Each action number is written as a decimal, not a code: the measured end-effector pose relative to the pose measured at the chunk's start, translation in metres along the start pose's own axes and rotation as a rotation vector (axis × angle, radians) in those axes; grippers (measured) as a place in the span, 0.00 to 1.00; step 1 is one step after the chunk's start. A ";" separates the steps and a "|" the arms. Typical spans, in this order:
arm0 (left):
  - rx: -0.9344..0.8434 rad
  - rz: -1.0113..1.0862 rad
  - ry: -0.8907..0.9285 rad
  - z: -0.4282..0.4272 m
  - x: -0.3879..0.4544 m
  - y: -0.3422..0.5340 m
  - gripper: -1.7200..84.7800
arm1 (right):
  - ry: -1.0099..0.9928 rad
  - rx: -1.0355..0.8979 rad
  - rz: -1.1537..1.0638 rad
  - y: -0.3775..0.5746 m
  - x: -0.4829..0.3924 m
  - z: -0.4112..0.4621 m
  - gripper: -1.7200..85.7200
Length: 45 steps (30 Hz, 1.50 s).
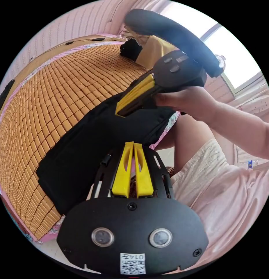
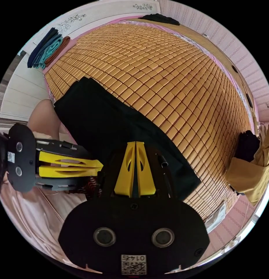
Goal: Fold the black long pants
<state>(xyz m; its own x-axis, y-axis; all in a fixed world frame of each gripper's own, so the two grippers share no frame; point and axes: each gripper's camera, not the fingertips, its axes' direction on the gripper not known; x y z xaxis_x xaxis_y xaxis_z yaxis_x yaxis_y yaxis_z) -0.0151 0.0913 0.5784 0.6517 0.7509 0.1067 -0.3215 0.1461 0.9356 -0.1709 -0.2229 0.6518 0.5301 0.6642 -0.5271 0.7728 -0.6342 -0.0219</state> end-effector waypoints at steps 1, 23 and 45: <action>-0.014 0.011 -0.034 0.007 0.004 -0.005 0.01 | 0.008 -0.053 -0.013 -0.012 0.000 0.015 0.01; -0.014 0.074 0.018 0.023 0.014 -0.033 0.03 | -0.115 0.181 0.424 0.146 0.131 -0.001 0.04; -0.280 -0.034 0.288 0.120 -0.004 -0.260 0.06 | -0.461 0.204 0.704 0.337 0.199 0.082 0.06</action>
<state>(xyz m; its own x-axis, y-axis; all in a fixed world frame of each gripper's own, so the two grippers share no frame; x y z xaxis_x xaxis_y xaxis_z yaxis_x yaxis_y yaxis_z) 0.1481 -0.0274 0.3748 0.4586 0.8867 -0.0590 -0.5039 0.3142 0.8046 0.1662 -0.3374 0.4698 0.6337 -0.1087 -0.7659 0.2164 -0.9256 0.3104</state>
